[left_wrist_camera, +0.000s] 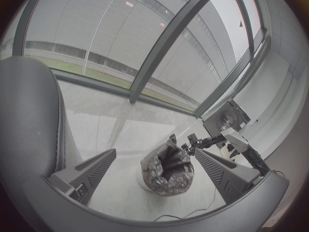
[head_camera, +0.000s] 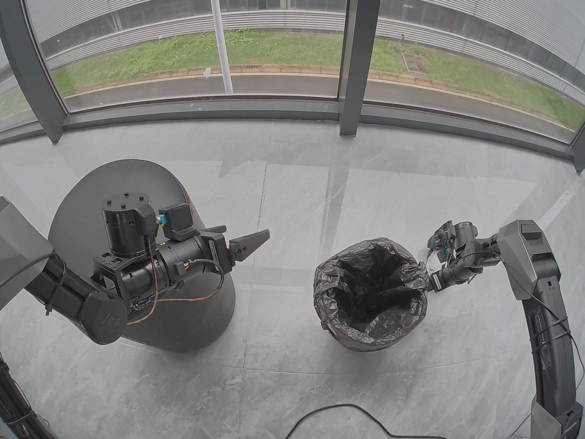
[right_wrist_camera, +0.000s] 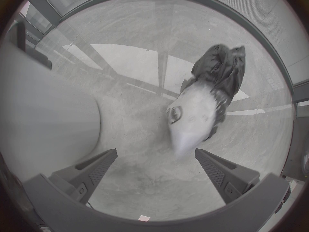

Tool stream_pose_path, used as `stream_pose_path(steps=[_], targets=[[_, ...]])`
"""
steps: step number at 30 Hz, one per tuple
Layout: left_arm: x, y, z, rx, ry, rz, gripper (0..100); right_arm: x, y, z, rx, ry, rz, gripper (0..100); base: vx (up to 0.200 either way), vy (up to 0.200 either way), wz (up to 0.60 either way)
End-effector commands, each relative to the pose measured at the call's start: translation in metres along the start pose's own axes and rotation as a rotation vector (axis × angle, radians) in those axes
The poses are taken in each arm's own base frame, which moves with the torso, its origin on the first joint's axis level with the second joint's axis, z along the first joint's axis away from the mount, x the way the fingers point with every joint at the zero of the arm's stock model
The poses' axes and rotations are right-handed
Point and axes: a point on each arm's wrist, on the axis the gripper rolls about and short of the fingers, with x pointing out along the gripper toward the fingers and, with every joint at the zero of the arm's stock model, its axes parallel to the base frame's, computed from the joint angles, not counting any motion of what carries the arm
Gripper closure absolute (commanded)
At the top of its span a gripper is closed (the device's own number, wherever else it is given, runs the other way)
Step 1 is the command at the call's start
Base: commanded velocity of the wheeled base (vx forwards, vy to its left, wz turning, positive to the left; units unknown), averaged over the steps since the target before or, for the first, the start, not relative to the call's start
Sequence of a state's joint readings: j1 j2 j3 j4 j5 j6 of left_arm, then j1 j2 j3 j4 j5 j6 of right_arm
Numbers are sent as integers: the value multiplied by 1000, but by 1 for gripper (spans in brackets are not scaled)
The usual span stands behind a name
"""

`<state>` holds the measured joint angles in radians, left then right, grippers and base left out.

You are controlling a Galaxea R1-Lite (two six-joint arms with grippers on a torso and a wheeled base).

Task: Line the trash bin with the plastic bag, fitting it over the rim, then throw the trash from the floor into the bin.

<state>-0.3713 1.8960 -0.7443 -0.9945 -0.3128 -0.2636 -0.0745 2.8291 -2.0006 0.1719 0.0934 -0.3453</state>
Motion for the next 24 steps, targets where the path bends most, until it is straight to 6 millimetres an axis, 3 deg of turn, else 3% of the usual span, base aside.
stream_pose_path(steps=[1, 5, 12, 16, 21, 24], targets=[[-1, -3, 4, 11, -23, -6, 0, -14, -4, 11, -7, -26, -27, 0, 0, 0, 0], [-3, -4, 4, 28, -65, -19, 0, -16, -6, 12, -8, -27, -42, 0, 0, 0, 0], [-12, -18, -20, 40, -70, -74, 0, -29, -23, 14, -26, -35, -95, 0, 0, 0, 0], [-10, -22, -22, 36, -71, -89, 0, -36, -31, 16, -55, -43, -111, 0, 0, 0, 0], [-7, -21, -23, 28, -80, -58, 0, -31, -33, 11, -67, -25, -121, 0, 0, 0, 0], [-8, -20, -25, 23, -71, -41, 0, -18, -31, 1, -64, 3, -112, 0, 0, 0, 0]])
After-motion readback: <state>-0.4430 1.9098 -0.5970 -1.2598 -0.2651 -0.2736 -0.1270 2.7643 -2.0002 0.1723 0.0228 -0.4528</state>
